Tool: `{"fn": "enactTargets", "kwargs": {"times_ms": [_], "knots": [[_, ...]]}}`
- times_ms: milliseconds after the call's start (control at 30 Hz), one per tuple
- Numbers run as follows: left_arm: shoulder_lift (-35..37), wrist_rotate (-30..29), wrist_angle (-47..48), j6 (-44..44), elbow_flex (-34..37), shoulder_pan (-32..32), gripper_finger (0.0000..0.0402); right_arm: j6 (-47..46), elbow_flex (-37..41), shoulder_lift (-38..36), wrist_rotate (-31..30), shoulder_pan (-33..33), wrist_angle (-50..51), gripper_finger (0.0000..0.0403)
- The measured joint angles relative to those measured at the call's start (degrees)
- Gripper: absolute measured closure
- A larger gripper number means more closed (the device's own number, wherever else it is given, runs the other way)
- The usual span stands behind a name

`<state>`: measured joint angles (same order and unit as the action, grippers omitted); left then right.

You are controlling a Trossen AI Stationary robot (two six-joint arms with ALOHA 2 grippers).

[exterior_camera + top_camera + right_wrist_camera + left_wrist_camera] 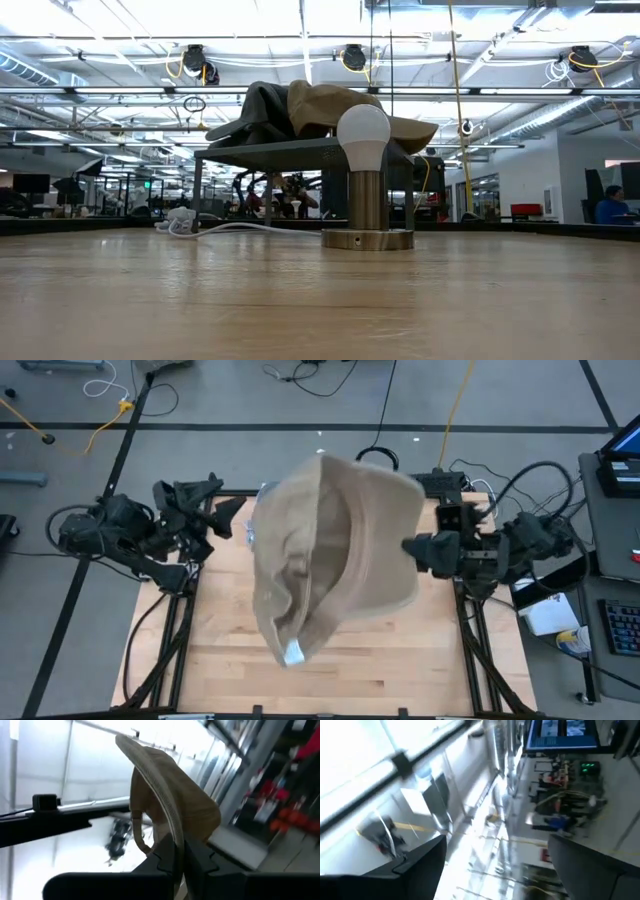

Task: Pick & Place hat
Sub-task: Stack the brown cap on top of the brown cap on the shelf

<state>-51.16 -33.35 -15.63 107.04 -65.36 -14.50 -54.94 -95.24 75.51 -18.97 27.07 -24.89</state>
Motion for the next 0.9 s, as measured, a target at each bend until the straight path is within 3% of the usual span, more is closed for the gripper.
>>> {"fn": "enactTargets", "kwargs": {"times_ms": [233, 633, 900], "knots": [[-1.8, 7.7, -1.4, 4.4, 0.0, -0.4, 0.0053, -10.6, 0.0, 2.6, 4.1, -4.0, 0.9, 0.0395], [-4.9, 8.3, -10.4, 17.2, 0.0, -6.7, 0.0053, -16.4, 0.1, 5.1, 3.9, -8.2, 1.7, 0.0394], [-5.1, 9.1, -15.6, 22.4, 0.0, -12.1, 0.0053, -20.8, 5.2, 4.9, 2.1, -9.3, -2.0, 0.0394]]}}
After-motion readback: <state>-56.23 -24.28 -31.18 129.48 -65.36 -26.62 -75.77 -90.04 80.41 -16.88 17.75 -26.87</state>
